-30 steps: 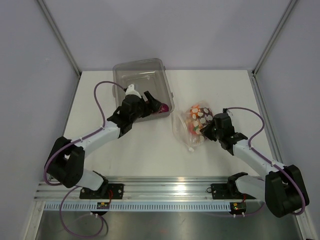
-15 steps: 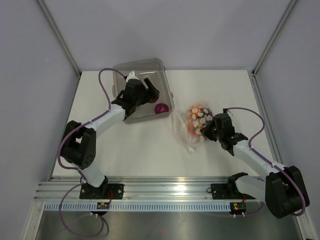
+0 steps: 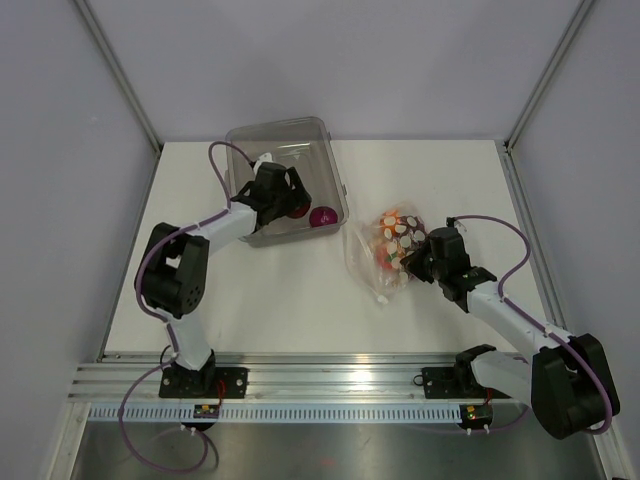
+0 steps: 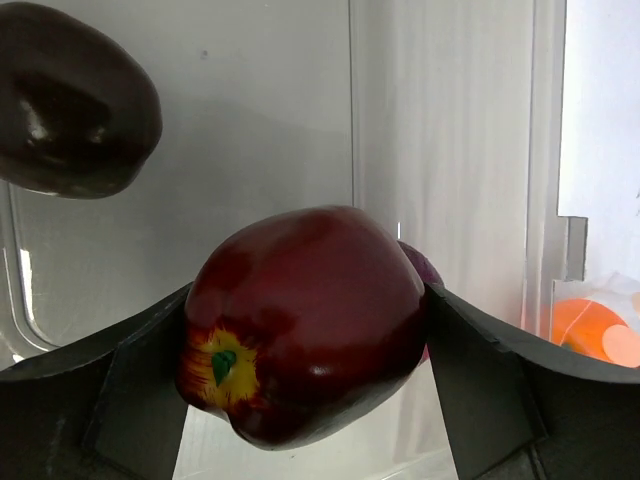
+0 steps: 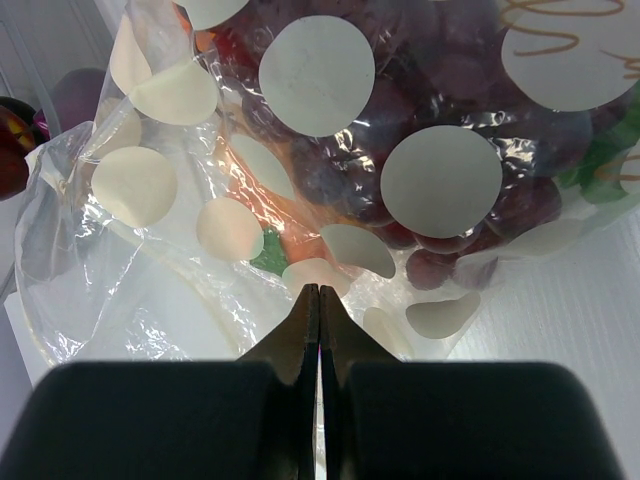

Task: Open the zip-top bag and remove the fake food
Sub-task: Place the fake fruit in the bin.

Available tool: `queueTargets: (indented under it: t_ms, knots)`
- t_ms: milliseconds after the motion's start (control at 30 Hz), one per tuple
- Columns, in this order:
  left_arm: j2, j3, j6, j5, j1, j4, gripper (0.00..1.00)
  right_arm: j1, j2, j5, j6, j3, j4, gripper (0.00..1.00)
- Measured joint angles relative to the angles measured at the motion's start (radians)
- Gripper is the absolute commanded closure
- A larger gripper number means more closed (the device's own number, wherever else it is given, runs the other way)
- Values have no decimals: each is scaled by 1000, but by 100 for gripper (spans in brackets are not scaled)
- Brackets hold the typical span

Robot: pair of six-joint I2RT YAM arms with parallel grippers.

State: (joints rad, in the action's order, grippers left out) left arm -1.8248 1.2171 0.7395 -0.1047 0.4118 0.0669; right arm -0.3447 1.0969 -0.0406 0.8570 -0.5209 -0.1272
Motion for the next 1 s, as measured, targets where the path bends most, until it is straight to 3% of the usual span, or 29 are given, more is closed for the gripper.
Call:
queueTargets:
  t_ms: [200,667,1000]
  knots:
    - [-12,44,-17,-10,-2,15,1,0,0,0,0,0,0,100]
    - [2,56,-33,-74,-3,72,1,0,-1,-1,0,5,0,100]
    - [280,-106,-21,-82,6,10,2,0,-51,-27,-24,1,-52,98]
